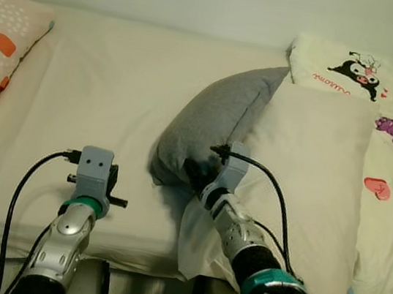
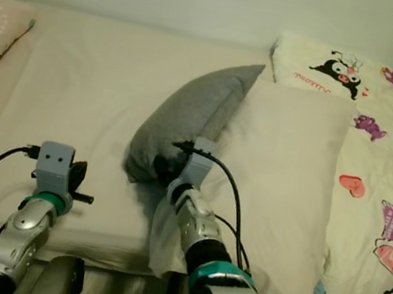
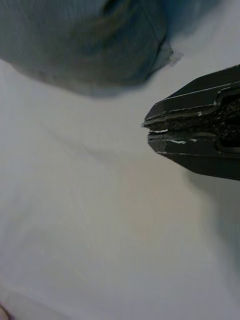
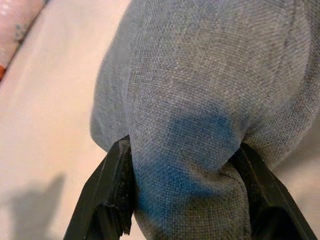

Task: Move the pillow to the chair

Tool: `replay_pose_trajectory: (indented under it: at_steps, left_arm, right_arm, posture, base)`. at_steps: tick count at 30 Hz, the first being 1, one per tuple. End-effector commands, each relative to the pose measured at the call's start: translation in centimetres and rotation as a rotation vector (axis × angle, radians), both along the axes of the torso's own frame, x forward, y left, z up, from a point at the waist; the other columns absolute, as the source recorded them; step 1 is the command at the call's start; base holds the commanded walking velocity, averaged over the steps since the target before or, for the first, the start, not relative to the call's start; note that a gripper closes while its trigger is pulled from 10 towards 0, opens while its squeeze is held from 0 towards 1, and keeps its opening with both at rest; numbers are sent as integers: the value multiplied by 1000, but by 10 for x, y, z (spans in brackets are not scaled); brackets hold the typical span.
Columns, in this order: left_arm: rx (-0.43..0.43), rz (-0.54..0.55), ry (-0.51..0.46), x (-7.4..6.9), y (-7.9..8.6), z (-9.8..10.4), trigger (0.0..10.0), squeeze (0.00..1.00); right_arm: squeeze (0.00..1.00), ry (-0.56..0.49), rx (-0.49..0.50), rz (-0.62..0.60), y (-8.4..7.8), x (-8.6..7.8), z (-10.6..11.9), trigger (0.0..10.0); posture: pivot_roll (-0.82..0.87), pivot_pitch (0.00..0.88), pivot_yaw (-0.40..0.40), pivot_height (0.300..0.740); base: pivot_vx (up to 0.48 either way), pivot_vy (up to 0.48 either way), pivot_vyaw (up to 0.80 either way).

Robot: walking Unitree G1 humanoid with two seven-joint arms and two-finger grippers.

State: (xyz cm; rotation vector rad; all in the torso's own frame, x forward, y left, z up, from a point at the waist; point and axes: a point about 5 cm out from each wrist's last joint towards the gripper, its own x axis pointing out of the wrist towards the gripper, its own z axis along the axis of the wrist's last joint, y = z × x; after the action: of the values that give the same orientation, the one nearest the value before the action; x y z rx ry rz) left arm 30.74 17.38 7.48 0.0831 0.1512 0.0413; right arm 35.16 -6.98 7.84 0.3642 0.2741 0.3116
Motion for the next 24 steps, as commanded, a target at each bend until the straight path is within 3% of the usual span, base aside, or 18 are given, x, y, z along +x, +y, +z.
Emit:
replay_pose_trajectory:
  at_steps: [1, 10, 15, 24]
  left_arm:
    - [-2, 8, 25, -1, 0, -5, 10000, 0]
    - [13, -6, 27, 3, -4, -4, 10000, 0]
    - [12, -6, 22, 3, -5, -4, 10000, 0]
    - [20, -2, 11, 1, -5, -6, 10000, 0]
  right_arm:
    - [0, 25, 4, -16, -5, -6, -10, 10000]
    - [0, -2, -17, -66, -23, -5, -11, 10000]
    - [0, -4, -2, -74, -25, -6, -12, 10000]
    - [0, -23, -63, -111, -36, -9, -15, 10000]
  posture:
    - [97, 14, -39, 610]
    - [90, 4, -22, 610]
    - [90, 5, -21, 610]
    - [85, 6, -24, 610]
  base:
    - [0, 0, 0]
    - [0, 0, 0]
    - [0, 0, 0]
    - [0, 0, 0]
